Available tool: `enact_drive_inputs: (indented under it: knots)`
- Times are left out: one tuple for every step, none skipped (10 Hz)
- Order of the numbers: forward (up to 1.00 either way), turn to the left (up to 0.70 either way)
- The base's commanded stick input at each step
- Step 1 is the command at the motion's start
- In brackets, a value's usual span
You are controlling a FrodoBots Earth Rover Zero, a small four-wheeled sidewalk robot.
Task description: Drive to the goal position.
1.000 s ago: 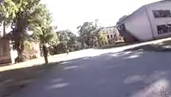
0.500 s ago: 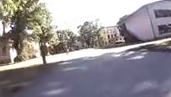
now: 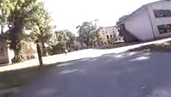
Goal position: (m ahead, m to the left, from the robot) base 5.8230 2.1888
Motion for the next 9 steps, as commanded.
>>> enact_drive_inputs:
  knots:
    - [0.7, 0.0]
    - [0.7, 0.0]
    - [0.7, 0.0]
    - [0.7, 0.0]
    - [0.7, 0.0]
    - [0.7, 0.0]
    - [0.7, 0.0]
    - [0.7, 0.0]
    - [0.7, 0.0]
